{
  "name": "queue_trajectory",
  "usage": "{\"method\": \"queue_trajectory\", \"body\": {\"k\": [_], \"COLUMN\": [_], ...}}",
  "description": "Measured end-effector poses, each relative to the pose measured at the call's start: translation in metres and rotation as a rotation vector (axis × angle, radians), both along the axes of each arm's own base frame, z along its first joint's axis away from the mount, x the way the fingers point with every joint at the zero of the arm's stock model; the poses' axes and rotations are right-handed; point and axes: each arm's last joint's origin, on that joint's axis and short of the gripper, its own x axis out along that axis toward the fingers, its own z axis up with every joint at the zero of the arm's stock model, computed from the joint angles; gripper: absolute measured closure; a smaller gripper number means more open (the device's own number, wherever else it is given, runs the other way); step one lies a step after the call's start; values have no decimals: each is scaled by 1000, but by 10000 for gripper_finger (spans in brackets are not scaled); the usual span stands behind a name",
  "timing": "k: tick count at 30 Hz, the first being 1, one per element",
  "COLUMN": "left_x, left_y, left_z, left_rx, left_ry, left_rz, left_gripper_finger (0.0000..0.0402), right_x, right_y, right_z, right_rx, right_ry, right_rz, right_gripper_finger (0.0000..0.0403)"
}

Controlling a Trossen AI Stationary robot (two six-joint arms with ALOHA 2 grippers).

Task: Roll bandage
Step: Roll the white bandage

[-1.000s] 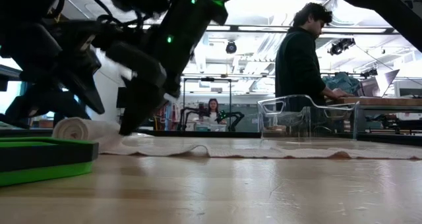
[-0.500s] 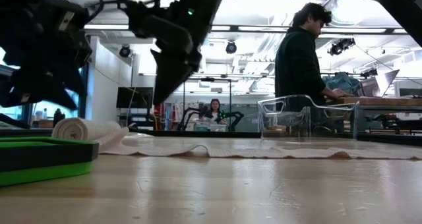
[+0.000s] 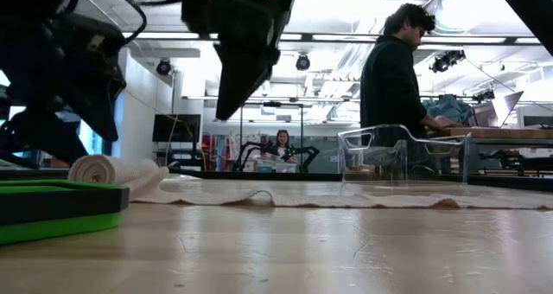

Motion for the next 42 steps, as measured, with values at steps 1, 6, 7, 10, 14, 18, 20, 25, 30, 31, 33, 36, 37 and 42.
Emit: {"method": "queue_trajectory", "body": {"k": [1, 6, 7, 10, 14, 18, 20, 25, 30, 31, 33, 36, 37, 42], "left_x": [1, 3, 3, 6, 9, 11, 13, 14, 15, 15, 15, 15, 15, 15], "left_y": [1, 4, 4, 2, 1, 2, 4, 8, 9, 9, 9, 9, 9, 9], "left_z": [0, -4, -6, -10, -14, -17, -18, -18, -17, -17, -17, -17, -17, -17], "left_rx": [4, -4, -7, -14, -27, -27, -25, -28, -17, -13, -9, -15, -20, -38], "left_ry": [-4, 21, 31, 34, 43, 46, 46, 44, 32, 30, 28, 31, 34, 34], "left_rz": [10, 32, 37, 44, 61, 72, 84, 129, 126, 118, 113, 113, 114, 130], "left_gripper_finger": [163, 147, 147, 148, 149, 150, 157, 227, 345, 367, 386, 380, 379, 393], "right_x": [-1, -8, -9, -11, -12, -14, -18, -31, -65, -75, -92, -107, -109, -98], "right_y": [-1, -5, -5, -5, -5, -5, -5, -11, -10, -8, -6, -2, -1, 7], "right_z": [5, 16, 16, 15, 16, 19, 26, 29, 10, 8, 1, -16, -21, -43], "right_rx": [-1, -11, -17, -22, -20, -8, -9, 52, 155, 182, 243, 334, 360, 451], "right_ry": [-7, 2, 14, 35, 38, 42, 45, 61, 27, -6, -64, -112, -126, -186], "right_rz": [-2, -11, -12, -12, -10, 2, 5, -16, -129, -168, -239, -333, -362, -408], "right_gripper_finger": [403, 403, 403, 403, 403, 403, 403, 403, 403, 403, 403, 403, 403, 403]}}
